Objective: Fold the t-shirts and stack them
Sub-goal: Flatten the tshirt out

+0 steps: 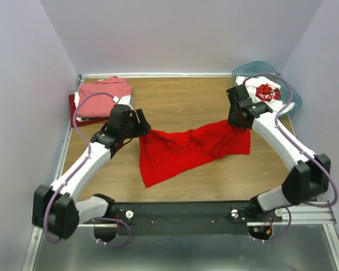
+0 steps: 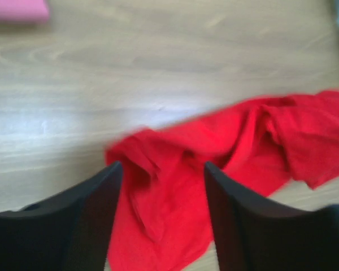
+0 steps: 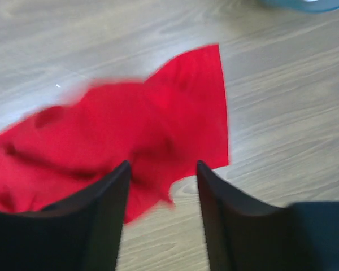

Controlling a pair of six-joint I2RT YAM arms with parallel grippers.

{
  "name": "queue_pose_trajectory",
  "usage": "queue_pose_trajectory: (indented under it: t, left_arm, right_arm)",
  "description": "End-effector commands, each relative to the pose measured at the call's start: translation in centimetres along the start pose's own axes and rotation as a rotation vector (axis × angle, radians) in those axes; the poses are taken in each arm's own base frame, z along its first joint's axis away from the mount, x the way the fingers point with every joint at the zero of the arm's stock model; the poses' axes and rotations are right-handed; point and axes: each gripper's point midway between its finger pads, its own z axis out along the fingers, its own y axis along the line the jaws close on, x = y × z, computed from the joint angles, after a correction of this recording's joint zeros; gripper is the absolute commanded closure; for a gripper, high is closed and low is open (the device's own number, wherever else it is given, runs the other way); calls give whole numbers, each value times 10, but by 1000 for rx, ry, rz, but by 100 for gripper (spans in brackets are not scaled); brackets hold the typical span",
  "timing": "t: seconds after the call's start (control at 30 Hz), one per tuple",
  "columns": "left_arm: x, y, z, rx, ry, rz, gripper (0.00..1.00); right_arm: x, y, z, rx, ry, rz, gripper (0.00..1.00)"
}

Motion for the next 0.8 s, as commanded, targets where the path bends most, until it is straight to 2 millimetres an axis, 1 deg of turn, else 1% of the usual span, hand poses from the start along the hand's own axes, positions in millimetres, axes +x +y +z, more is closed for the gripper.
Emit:
queue_pose_trajectory:
  t: [0.0,0.03,0.07,0.13,0.17,0.2,0.23,0.3,0.33,0.37,0.4,0.43,0.47,0.5,0.53,0.57,0.67,0.77]
  left_arm:
    - [-2,15,28,-64,14,46,20]
    - [3,18,35,-77,37,55,19]
    - [3,18,35,-80,37,63,19]
    - [9,18,34,-89,41,86,19]
    - [23,25,33,-100,71,88,19]
    - [34,27,33,-100,96,89,19]
    - [55,34,31,-106,144,82,21]
    - [81,37,28,-96,205,69,24]
    - [92,32,24,-82,224,55,29]
    - [112,38,21,-93,266,44,32]
    - [121,40,19,-96,281,33,34]
    - [137,41,17,-103,312,13,37]
    - [139,39,17,-100,317,6,38]
    - [151,37,15,-85,356,0,37]
    - [157,37,15,-92,370,-3,38]
    - [162,33,14,-86,382,2,38]
    - [168,35,16,-100,406,9,37]
    - [177,36,20,-103,441,16,38]
  right_arm:
    - [-1,20,13,-69,27,13,38]
    - [1,28,10,-116,42,29,36]
    - [0,32,7,-142,38,40,35]
    - [10,33,4,-169,56,52,33]
    - [16,32,4,-173,66,53,33]
    - [22,31,4,-177,77,56,33]
    - [37,28,6,-180,102,60,33]
    - [52,24,8,-175,128,66,33]
    - [67,21,9,-173,155,70,33]
    - [71,22,9,-180,159,79,33]
    - [77,20,10,-179,169,83,33]
    - [83,20,10,-188,174,96,33]
    - [87,20,10,-190,183,97,33]
    - [87,20,10,-193,180,102,33]
    - [88,21,10,-197,183,104,33]
    - [89,21,11,-199,184,105,33]
    - [89,24,12,-204,187,105,33]
    - [93,26,16,-209,202,106,32]
